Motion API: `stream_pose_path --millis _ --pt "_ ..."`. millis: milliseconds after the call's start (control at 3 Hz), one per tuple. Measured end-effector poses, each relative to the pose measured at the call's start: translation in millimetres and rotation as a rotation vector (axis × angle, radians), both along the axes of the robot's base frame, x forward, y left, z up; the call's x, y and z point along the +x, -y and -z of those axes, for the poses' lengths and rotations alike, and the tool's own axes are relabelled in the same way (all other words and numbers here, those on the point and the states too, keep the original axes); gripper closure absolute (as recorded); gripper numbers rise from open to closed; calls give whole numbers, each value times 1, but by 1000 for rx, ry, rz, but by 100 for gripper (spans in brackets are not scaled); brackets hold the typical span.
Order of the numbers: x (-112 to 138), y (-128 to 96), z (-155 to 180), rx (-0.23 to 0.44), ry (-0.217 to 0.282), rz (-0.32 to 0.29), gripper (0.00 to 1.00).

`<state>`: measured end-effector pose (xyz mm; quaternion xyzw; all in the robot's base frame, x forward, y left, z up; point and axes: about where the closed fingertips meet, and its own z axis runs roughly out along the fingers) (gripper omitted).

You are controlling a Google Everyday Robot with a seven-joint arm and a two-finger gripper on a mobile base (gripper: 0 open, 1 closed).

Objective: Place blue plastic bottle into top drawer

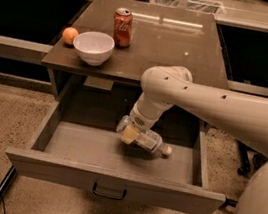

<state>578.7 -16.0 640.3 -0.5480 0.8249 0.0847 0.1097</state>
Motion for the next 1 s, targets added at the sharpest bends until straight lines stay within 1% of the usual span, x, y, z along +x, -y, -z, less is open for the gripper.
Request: stream_pose_path --millis 333,667,1000 --pt "0 0 0 0 0 0 5" --pt "0 0 0 0 0 0 0" --pt "0 0 0 0 0 0 0"
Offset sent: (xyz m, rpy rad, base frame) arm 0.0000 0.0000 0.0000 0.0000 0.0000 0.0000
